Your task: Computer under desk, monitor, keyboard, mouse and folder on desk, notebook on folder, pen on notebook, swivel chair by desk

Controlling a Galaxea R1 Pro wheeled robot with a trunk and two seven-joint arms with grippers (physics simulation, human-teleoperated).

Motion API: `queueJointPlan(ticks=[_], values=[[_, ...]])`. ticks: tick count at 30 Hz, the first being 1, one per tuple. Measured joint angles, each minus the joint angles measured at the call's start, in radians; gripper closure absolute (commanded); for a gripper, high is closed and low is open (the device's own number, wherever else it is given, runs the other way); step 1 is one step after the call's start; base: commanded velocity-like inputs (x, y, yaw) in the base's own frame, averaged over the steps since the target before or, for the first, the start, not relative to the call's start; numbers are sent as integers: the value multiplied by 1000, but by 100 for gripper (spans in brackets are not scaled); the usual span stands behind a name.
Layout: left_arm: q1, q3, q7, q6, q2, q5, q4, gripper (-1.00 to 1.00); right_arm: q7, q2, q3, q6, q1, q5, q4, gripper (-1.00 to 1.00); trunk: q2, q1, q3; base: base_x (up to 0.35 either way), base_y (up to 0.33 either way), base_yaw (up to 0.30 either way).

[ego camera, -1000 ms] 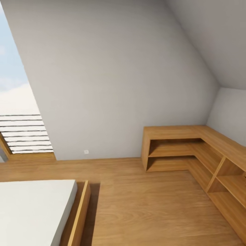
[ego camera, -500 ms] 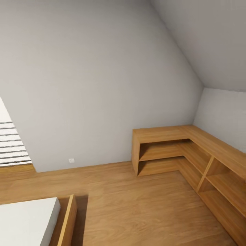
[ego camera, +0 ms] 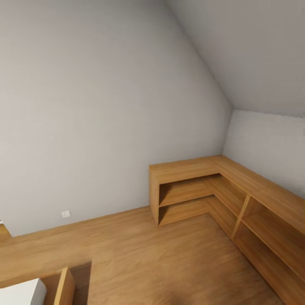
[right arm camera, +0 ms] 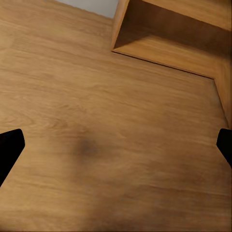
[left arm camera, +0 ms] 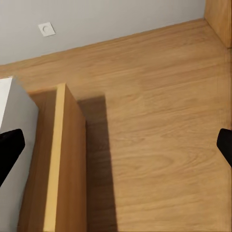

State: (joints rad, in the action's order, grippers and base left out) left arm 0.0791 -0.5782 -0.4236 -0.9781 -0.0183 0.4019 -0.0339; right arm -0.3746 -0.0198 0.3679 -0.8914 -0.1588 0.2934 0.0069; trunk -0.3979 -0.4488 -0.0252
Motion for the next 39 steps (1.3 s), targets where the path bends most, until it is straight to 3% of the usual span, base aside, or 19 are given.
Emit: queueJointPlan(ticks=[19, 29, 39], values=[[0, -1, 1, 5, 0, 0, 0, -100, 0, -1, -2, 0, 0, 0, -1, -100, 0, 0, 9, 326, 0, -248], [0, -2, 1, 96, -1, -1, -1, -100, 0, -3, -3, 0, 0, 1, -3, -100, -1, 0, 15, 295, 0, -245], [1, -2, 0, 119, -1, -1, -2, -100, -1, -7, -3, 0, -1, 1, -21, -100, -1, -1, 24, 58, 0, -216]])
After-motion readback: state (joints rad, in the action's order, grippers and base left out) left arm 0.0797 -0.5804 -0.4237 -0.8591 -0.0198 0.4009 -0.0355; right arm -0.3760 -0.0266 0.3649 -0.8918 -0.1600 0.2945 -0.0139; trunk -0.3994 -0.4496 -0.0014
